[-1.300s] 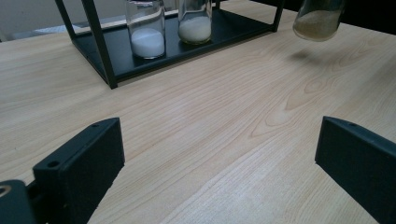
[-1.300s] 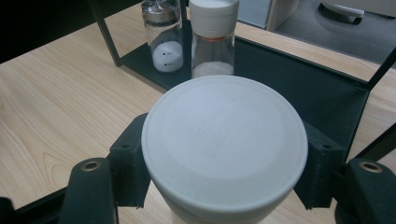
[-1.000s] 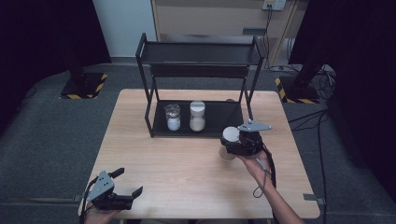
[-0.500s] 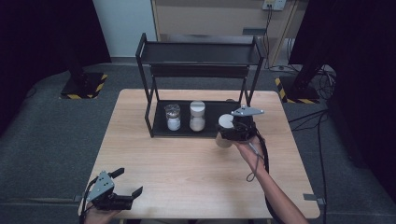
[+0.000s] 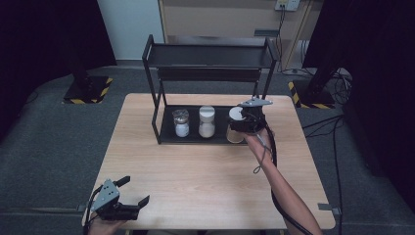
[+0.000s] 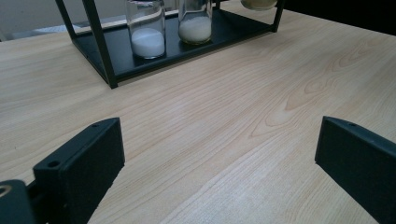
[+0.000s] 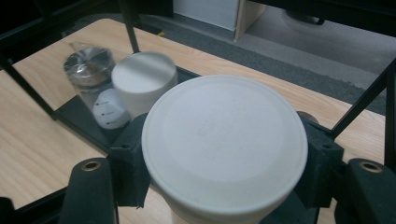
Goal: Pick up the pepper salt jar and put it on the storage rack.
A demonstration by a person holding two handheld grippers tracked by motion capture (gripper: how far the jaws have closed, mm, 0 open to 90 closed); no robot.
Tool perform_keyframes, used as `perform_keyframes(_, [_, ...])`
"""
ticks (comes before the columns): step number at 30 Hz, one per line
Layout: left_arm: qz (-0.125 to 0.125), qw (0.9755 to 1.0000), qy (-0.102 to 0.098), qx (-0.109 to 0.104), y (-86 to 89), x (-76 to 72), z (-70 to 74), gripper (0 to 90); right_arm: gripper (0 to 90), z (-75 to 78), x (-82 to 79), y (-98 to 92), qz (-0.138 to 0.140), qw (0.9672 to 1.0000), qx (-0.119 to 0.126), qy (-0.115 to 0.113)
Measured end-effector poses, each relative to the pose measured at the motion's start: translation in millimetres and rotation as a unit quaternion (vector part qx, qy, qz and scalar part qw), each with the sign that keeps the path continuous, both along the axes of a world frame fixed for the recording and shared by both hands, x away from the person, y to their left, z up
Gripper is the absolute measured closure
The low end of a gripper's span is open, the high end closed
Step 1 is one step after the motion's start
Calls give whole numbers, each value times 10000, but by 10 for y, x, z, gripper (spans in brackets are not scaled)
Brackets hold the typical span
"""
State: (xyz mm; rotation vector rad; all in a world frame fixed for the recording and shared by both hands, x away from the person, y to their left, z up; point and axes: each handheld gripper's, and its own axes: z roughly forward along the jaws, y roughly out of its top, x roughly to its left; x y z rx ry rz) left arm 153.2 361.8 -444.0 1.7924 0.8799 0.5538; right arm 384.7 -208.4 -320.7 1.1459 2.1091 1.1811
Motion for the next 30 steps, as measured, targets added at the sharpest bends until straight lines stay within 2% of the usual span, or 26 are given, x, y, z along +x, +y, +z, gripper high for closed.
perform_keyframes(13, [11, 10000, 13, -8, 2, 2, -2, 4, 335, -175, 282, 76, -300, 9995, -17, 124])
perform_keyframes(20, [3, 10000, 19, -7, 3, 5, -3, 4, 335, -278, 368, 136, -354, 9992, -90, 139])
perform_keyframes(30, [10, 10000, 22, -15, 11, 5, -4, 5, 336, -343, 477, 211, -424, 9987, -175, 233])
